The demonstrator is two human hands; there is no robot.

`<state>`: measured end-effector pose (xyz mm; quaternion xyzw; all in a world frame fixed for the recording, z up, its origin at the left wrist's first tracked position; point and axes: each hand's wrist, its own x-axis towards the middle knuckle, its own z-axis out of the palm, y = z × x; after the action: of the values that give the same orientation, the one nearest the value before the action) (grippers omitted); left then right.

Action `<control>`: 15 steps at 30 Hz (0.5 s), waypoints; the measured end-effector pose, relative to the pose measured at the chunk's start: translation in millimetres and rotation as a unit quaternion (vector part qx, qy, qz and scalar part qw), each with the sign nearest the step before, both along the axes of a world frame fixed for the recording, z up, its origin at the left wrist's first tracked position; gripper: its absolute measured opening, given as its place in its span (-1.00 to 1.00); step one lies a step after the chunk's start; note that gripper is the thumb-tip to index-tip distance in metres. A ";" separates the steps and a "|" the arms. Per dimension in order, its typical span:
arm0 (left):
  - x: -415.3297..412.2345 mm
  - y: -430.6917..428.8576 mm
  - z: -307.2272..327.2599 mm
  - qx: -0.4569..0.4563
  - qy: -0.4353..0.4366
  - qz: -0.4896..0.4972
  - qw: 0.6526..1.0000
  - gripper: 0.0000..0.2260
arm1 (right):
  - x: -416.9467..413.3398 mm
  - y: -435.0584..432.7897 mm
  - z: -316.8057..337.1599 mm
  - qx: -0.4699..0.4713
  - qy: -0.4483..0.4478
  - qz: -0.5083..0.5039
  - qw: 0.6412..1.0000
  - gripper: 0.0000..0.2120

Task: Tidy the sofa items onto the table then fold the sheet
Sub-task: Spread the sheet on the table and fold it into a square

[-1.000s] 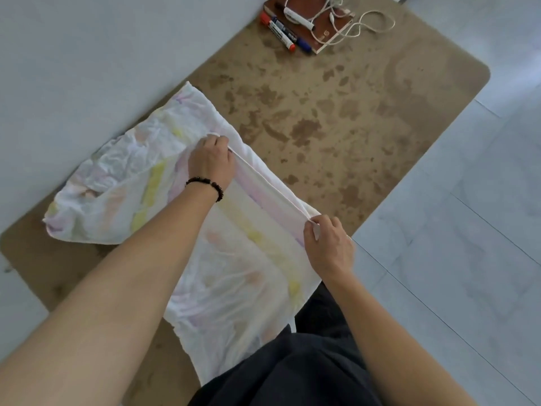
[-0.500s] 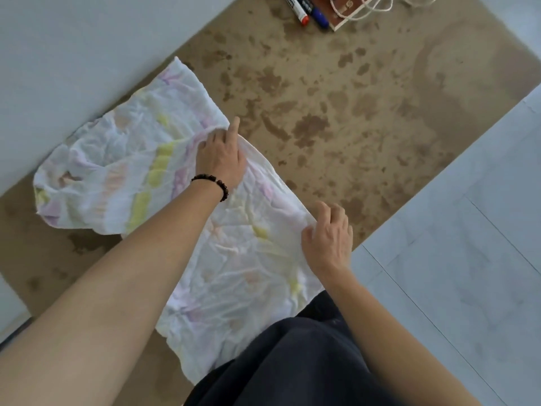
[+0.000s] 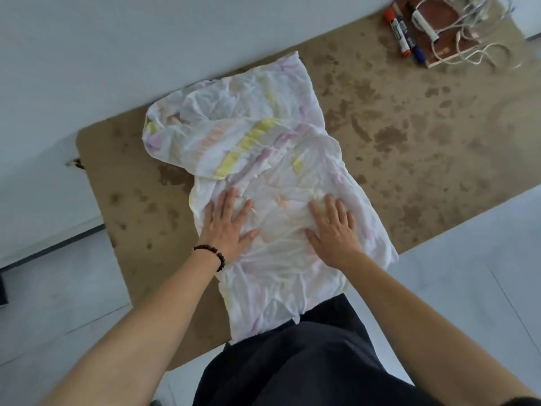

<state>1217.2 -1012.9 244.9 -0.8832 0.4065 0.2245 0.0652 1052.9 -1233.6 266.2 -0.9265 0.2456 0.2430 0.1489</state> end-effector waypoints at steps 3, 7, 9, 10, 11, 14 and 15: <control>18.6 1.3 22.4 -0.096 0.042 0.032 0.994 -0.51 | 21.5 -0.7 16.1 -0.038 0.007 0.006 0.999 -0.39; 52.6 4.1 45.2 -0.250 -0.045 0.161 0.954 -0.72 | 74.0 6.3 30.4 -0.032 -0.090 0.014 0.995 -0.51; 72.6 7.6 46.8 -0.237 -0.072 0.220 0.943 -0.71 | 103.5 12.0 29.0 -0.020 -0.127 0.060 0.990 -0.56; 82.5 9.0 45.9 -0.225 -0.074 0.248 0.939 -0.70 | 116.9 15.4 26.1 -0.014 -0.138 0.090 0.986 -0.56; 92.2 9.9 44.3 -0.205 -0.073 0.276 0.936 -0.67 | 129.4 18.3 22.7 -0.006 -0.143 0.120 0.982 -0.54; 117.5 13.9 33.8 -0.123 -0.065 0.309 0.941 -0.54 | 156.9 19.9 7.8 0.017 -0.145 0.195 0.970 -0.53; 125.0 14.5 31.3 -0.111 -0.058 0.301 0.945 -0.57 | 163.8 17.3 3.3 0.021 -0.147 0.208 0.967 -0.59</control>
<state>1342.2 -998.4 276.2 -0.9777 0.1390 0.1353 -0.0799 1216.7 -1216.3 269.6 -0.9795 0.0178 0.1348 0.1485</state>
